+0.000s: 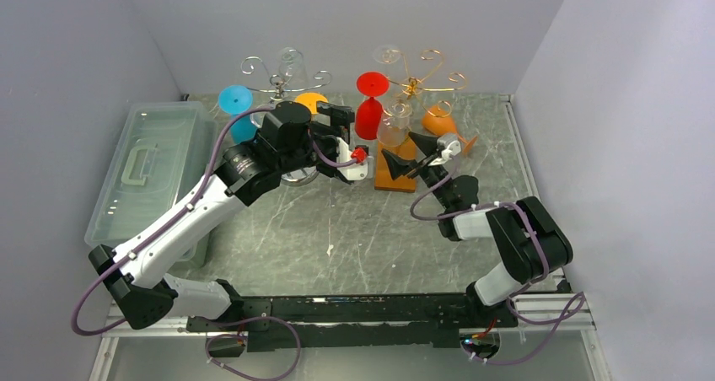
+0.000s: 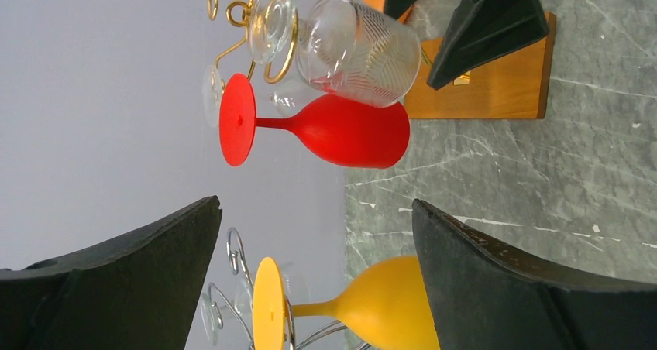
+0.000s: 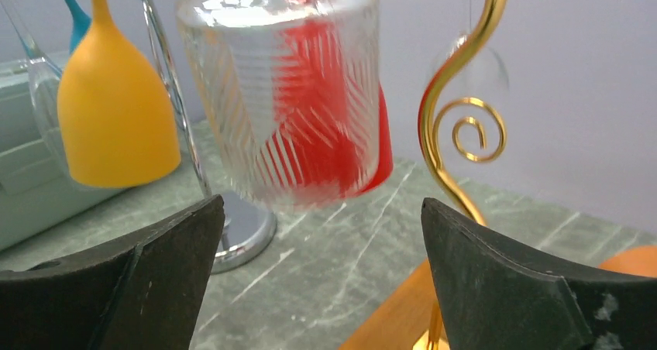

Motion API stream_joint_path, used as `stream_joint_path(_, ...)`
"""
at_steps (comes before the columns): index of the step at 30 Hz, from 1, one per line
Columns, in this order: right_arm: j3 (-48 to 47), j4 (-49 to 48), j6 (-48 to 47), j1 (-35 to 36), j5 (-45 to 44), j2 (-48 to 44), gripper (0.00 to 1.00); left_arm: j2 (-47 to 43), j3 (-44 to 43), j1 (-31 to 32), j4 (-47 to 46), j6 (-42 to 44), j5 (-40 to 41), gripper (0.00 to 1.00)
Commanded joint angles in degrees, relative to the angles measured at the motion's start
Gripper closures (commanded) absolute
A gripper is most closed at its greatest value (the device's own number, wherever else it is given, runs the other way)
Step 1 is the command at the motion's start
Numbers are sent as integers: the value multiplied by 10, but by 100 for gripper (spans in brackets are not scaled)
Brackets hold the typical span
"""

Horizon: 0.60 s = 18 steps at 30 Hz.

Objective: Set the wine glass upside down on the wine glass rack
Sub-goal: Turn the wine glass upside down at the wine rack, then pick up the wine glass at the center of the board.

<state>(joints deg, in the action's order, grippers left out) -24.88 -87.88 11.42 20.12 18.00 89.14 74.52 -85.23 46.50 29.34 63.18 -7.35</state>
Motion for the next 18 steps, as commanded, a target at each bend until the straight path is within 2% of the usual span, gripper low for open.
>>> stream_joint_path(1, 22, -77, 14, -3, -5, -14, 0, -7, -11, 2, -25, -9, 8, 1)
stream_joint_path(5, 39, 38, -2, -3, -8, -110, 0, -2, -19, 2, -21, -29, 9, 1)
stream_joint_path(10, 5, 324, -10, -5, -12, -296, 0, 8, -38, 2, -16, -67, 9, 1)
stream_joint_path(14, -122, 617, 10, -9, -65, -383, 0, 18, -57, 2, 1, -106, 5, 1)
stream_joint_path(15, -167, 705, 16, -10, -85, -382, 0, 20, -62, 2, 7, -117, 2, 1)
stream_joint_path(18, -307, 846, 18, -13, -142, -345, 2, 25, -76, 2, 24, -137, -1, 1)
